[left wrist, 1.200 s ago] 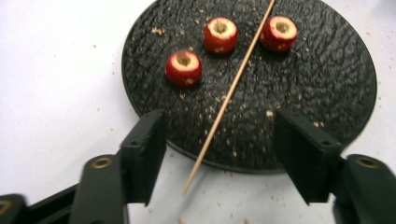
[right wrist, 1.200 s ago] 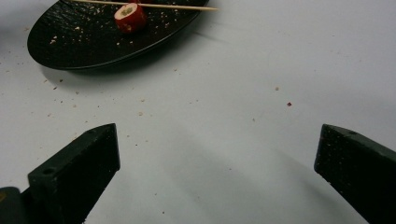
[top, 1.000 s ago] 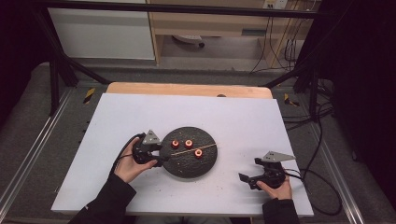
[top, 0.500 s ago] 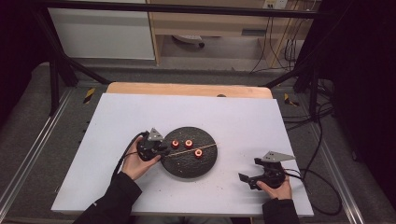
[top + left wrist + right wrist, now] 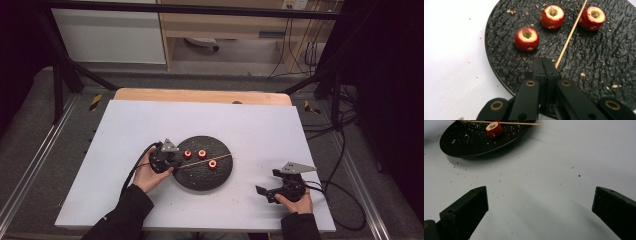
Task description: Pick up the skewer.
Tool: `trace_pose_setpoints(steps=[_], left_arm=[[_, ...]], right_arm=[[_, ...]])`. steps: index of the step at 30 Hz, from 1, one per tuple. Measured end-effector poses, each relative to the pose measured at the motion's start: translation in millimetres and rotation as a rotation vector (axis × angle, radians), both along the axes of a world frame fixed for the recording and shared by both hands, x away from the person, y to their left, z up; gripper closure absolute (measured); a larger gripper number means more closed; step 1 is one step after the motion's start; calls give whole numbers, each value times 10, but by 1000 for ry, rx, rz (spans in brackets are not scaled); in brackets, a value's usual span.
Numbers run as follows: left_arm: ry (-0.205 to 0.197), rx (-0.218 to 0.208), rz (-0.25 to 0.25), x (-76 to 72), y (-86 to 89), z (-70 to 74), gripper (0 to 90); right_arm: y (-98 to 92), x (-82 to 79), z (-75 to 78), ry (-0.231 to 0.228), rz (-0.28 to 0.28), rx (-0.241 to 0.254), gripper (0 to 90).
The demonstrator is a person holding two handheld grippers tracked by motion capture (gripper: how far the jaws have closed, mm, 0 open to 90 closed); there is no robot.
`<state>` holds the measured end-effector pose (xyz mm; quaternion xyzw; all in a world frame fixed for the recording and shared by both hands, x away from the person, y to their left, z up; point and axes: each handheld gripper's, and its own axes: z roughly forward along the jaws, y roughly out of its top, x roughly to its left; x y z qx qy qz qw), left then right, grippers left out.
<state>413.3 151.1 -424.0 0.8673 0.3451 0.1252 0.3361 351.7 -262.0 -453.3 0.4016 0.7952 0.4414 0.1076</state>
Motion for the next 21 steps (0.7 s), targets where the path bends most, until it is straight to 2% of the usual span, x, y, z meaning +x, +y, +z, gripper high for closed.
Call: trace_pose_setpoints(steps=[9, 17, 21], left_arm=[[23, 0, -42, -80, -26, 1, 897], [17, 13, -78, -151, -68, 28, 897], [22, 13, -87, -149, -72, 88, 888]], right_arm=[[-5, -3, 5, -3, -2, 2, 13], [-4, -3, 5, -1, -2, 3, 13], [-7, -3, 7, -5, -4, 3, 13]])
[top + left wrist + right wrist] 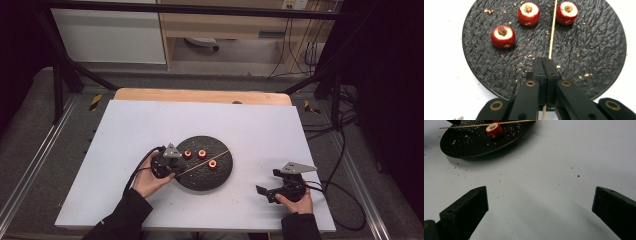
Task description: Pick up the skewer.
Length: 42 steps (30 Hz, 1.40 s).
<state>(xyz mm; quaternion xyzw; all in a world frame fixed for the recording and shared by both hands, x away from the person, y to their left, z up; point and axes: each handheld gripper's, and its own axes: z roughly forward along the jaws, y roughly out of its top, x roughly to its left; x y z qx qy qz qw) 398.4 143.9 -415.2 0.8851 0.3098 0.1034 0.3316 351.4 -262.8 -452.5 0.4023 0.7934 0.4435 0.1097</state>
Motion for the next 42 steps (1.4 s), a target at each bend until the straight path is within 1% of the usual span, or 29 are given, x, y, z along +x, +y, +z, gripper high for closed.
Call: trace_pose_setpoints(steps=[1, 2, 4, 8, 12, 15, 16, 17, 19, 22, 23, 25, 26, 27, 35, 40, 42], left_arm=[[3, 2, -4, 1, -9, 20, 836], [3, 5, -6, 2, -19, 35, 836], [1, 15, -14, 11, -49, 74, 762], [20, 40, -33, 41, -128, 98, 622], [41, 73, -37, 75, -216, 84, 566], [51, 87, -34, 102, -259, 77, 566], [63, 92, -40, 111, -273, 73, 573], [73, 102, -45, 119, -289, 67, 588], [81, 116, -48, 132, -309, 57, 611], [75, 135, -49, 140, -331, 44, 655], [77, 139, -51, 142, -335, 39, 685], [81, 151, -57, 147, -341, 28, 696], [81, 156, -57, 149, -343, 23, 720], [82, 158, -58, 150, -345, 21, 720], [104, 195, -77, 162, -356, 5, 805], [108, 202, -87, 161, -374, -4, 835], [103, 205, -87, 159, -381, -5, 844]], right_arm=[[0, 0, 0, 1, -1, 1, 13], [0, 0, 0, 1, -1, 1, 13], [3, 0, -1, 4, -1, 2, 13], [2, 0, 1, 6, 0, 2, 12], [0, 0, 1, 2, 1, 2, 12], [0, 1, 0, 2, 2, 1, 12], [0, 1, 0, 2, 1, 1, 12], [0, 0, 0, 2, 1, 1, 12], [-1, 1, 2, 3, 1, 2, 12], [0, 0, 1, 3, 3, 2, 12], [0, 0, 1, 3, 3, 2, 12], [-1, 0, 2, 3, 2, 2, 12], [0, -1, 3, 4, 1, 4, 12], [0, -1, 3, 4, 1, 4, 12], [1, 0, 1, 5, 3, 2, 12], [-1, 0, 2, 2, 3, 3, 11], [-1, -1, 3, 4, 1, 4, 12]])
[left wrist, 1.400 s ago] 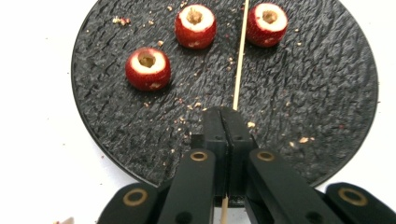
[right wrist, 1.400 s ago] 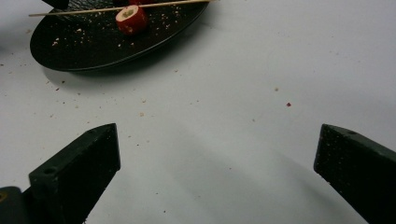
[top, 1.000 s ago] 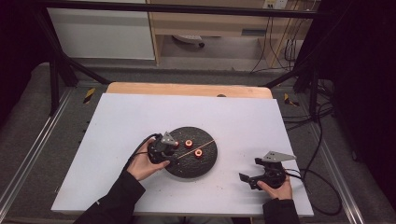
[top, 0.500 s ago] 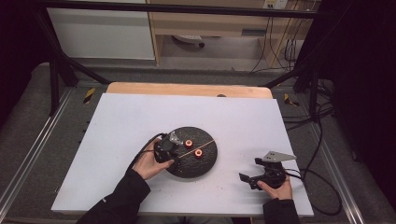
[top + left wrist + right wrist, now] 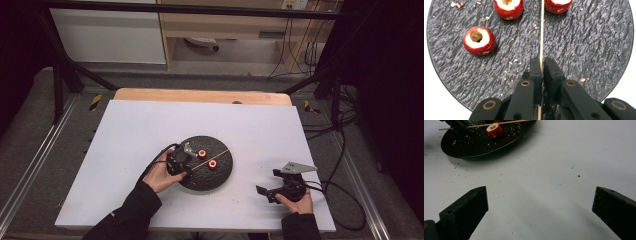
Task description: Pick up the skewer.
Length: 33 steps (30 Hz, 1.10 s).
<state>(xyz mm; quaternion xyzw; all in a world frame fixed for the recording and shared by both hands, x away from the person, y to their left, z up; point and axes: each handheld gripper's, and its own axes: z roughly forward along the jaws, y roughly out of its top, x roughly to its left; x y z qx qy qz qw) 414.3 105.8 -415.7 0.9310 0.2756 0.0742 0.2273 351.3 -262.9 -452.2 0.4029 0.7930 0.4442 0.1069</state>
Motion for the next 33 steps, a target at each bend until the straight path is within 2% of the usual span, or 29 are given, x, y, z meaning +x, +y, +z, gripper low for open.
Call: trace_pose_setpoints(steps=[10, 14, 19, 33], left_arm=[[-16, 8, -8, -27, -19, 7, 876], [-28, -8, -2, -46, -10, 23, 879], [-44, -44, 6, -91, 36, 67, 880], [-103, -180, 92, -283, 344, 87, 881]], right_arm=[[-1, 0, 0, 0, 1, 0, 11], [-1, 0, 0, 0, 1, -1, 11], [0, 0, -1, 1, 0, -1, 11], [8, 3, -7, 3, -6, -2, 11]])
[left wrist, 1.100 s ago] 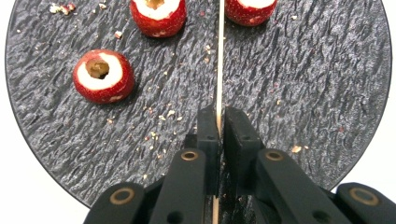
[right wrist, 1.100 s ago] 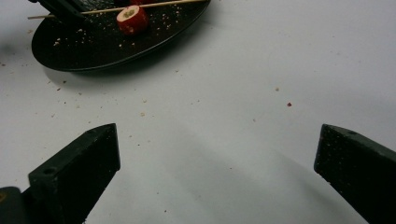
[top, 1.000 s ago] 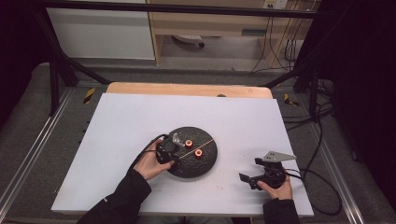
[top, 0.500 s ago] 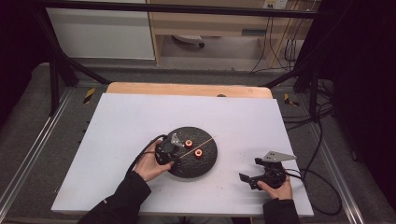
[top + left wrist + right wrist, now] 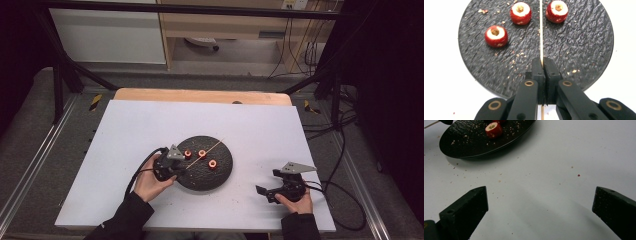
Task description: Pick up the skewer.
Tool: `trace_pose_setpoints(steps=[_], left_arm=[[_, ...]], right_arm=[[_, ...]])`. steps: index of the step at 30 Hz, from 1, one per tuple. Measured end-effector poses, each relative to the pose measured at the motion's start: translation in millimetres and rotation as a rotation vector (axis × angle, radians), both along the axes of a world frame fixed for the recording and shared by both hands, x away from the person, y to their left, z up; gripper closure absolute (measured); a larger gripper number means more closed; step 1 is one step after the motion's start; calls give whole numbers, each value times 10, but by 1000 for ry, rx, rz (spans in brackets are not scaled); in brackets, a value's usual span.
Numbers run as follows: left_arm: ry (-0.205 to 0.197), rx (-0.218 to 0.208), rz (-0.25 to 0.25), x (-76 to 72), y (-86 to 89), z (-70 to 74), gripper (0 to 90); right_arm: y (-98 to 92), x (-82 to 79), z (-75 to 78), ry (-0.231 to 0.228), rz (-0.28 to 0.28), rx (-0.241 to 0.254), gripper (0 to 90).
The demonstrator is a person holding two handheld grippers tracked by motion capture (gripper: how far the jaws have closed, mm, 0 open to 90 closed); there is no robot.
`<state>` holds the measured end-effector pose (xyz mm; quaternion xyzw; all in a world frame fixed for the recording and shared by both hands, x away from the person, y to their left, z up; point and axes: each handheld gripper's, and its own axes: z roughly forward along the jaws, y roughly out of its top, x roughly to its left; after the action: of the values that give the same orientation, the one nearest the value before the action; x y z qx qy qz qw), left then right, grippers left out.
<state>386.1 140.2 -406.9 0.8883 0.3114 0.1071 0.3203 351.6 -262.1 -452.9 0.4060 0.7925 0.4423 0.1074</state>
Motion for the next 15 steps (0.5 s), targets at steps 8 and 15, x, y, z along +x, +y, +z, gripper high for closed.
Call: trace_pose_setpoints(steps=[8, 15], left_arm=[[-33, -80, 48, -142, 278, -21, 881], [-58, -142, 78, -274, 492, -94, 880]], right_arm=[[3, 3, -1, 2, -7, 1, 11], [5, 7, 3, 7, -13, 2, 11]])
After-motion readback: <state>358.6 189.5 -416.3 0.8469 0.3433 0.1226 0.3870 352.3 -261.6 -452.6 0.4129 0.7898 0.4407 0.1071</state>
